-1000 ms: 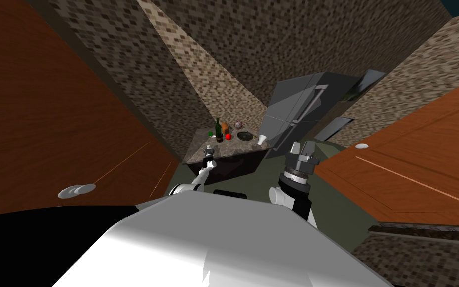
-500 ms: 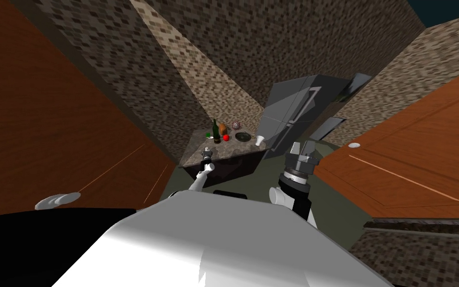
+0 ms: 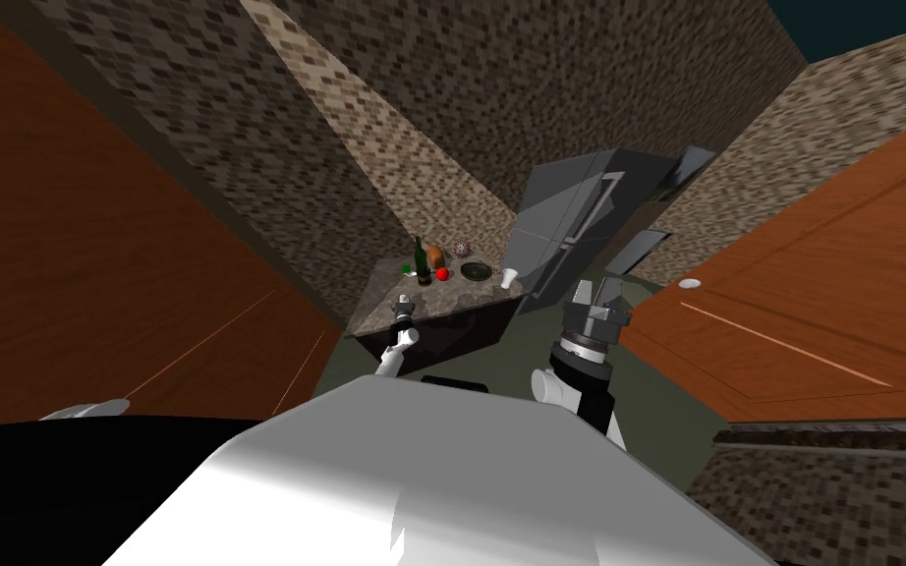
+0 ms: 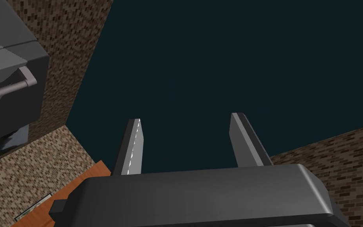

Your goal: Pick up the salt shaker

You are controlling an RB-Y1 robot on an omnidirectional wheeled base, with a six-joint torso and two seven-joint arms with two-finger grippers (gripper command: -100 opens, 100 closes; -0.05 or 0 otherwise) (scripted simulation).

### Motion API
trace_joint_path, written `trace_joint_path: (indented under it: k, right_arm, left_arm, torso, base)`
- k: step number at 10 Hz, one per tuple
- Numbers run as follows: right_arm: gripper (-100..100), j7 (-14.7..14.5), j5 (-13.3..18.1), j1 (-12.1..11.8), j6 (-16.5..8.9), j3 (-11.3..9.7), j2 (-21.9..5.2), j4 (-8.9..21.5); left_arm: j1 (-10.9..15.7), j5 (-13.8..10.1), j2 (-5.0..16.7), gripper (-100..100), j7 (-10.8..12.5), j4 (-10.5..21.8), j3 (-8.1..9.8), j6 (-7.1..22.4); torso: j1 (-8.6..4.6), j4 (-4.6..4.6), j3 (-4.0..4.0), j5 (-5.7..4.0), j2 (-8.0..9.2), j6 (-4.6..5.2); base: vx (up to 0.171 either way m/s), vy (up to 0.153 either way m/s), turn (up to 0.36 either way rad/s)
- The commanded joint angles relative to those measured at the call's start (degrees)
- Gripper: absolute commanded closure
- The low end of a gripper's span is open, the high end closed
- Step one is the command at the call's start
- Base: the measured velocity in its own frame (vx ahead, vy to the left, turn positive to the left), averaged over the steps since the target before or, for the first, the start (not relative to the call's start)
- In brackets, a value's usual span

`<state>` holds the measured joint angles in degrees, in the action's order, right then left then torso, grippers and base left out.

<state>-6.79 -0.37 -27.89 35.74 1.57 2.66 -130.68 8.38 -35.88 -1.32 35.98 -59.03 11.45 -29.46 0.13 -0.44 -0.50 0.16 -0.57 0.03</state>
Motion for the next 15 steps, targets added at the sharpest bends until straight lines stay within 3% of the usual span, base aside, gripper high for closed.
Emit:
trace_joint_path:
  k: [1,15]
  right_arm:
    - [0,0.00,0.00,0.00,0.00,0.00,0.00,0.00]
    - [0,0.00,0.00,0.00,0.00,0.00,0.00,0.00]
  left_arm:
    - [-2.11,-0.14,-0.04,100,0.06,-2.27,-0.12,0.33]
    - [-25.37,-3.40,-0.79,100,-0.38,-26.42,-3.96,4.34]
  torso:
    - [0.00,0.00,0.00,0.00,0.00,0.00]
    - [0.18,-0.17,-0.14,0.16,-0.09,0.02]
  base:
    - [0.026,-0.013,-0.007]
    - [0.049,-0.010,-0.054]
